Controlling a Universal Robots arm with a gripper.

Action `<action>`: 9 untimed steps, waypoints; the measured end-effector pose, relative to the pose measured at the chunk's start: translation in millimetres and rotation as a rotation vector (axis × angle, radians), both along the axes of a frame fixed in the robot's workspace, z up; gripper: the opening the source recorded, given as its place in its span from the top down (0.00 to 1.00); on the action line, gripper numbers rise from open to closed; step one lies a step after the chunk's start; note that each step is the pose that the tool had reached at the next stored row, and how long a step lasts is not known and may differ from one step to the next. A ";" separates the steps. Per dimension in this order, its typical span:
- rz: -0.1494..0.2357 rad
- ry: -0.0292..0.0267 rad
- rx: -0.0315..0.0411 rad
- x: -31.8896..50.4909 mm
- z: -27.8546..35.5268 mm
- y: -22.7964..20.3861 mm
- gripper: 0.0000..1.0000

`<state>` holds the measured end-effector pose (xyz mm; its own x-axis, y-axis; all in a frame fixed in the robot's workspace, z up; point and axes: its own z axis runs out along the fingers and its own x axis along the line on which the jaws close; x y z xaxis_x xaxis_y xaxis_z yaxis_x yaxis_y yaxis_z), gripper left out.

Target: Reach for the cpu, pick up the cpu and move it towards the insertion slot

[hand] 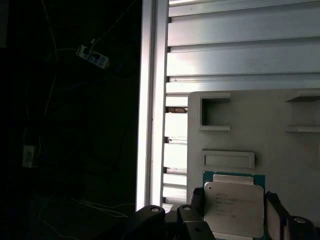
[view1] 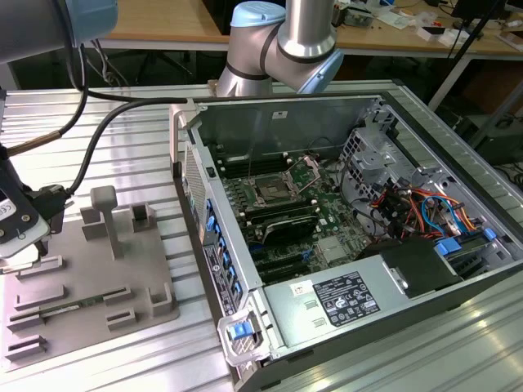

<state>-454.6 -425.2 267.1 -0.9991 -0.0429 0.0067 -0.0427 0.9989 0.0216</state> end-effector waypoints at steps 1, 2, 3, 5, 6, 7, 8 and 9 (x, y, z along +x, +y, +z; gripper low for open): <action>0.000 0.0000 -0.0001 0.0 0.0 0.0 0.45; 0.000 0.0000 -0.0001 0.0 0.2 0.0 0.45; 0.000 0.0003 -0.0002 0.0 0.6 0.0 0.45; 0.000 0.0002 -0.0001 0.0 1.3 0.0 0.45; 0.000 0.0002 -0.0002 0.0 2.5 0.0 0.45; 0.000 0.0001 -0.0001 0.0 3.5 0.0 0.45; 0.000 0.0001 -0.0001 0.0 4.7 0.0 0.45; 0.000 0.0001 -0.0001 0.0 6.3 0.0 0.45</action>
